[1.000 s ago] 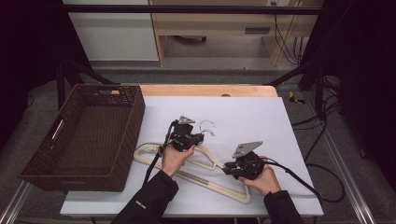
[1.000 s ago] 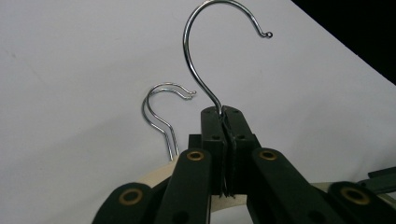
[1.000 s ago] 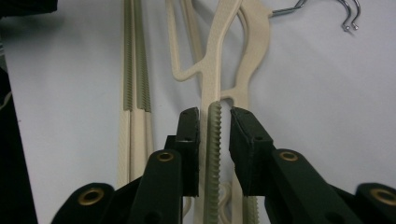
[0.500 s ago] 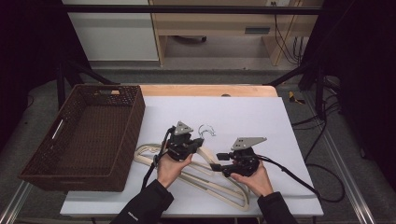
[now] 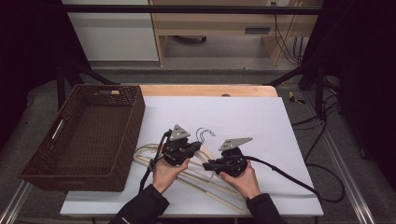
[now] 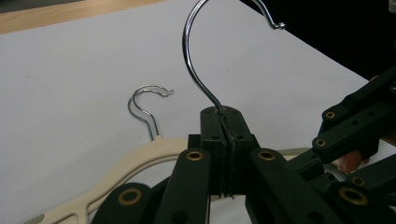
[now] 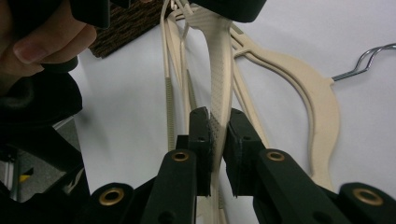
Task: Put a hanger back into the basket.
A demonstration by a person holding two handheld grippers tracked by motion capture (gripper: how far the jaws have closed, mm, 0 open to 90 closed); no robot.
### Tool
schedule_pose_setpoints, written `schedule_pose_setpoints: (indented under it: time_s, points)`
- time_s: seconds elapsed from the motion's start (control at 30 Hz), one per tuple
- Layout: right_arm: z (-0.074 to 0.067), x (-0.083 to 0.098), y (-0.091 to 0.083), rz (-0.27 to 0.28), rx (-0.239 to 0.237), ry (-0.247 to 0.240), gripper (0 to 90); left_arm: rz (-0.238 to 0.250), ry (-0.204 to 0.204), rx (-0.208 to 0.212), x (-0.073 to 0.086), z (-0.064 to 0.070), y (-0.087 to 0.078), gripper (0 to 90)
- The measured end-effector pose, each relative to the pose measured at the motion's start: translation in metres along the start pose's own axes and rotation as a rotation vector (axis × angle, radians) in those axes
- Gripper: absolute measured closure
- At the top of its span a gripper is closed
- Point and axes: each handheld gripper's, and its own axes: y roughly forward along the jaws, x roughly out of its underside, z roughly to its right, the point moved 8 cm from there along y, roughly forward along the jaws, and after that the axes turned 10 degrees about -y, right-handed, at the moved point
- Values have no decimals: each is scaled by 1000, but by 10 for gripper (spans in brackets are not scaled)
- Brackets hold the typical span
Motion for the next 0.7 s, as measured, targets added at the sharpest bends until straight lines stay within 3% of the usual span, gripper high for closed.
schedule_pose_setpoints:
  time_s: [0.1, 0.23, 0.33, 0.5, 0.6, 0.7]
  points:
    - [0, -1, -1, 11, -5, 17, 845, 8, -2, 23, -2, 1, -4, 876]
    - [-6, -5, -5, 30, -52, 12, 865, 23, 12, 44, -9, 2, -14, 731]
    - [-8, -8, -10, 37, -73, 10, 869, 34, 58, 47, -13, 3, -26, 594]
    - [-8, -13, -23, 53, -67, -1, 872, 56, 144, 75, -16, 3, -51, 370]
    - [-5, -16, -33, 49, -61, -26, 872, 47, 184, 97, -14, 0, -64, 283]
    - [-6, -18, -40, 45, -94, -39, 871, 22, 239, 99, -9, -6, -74, 239]
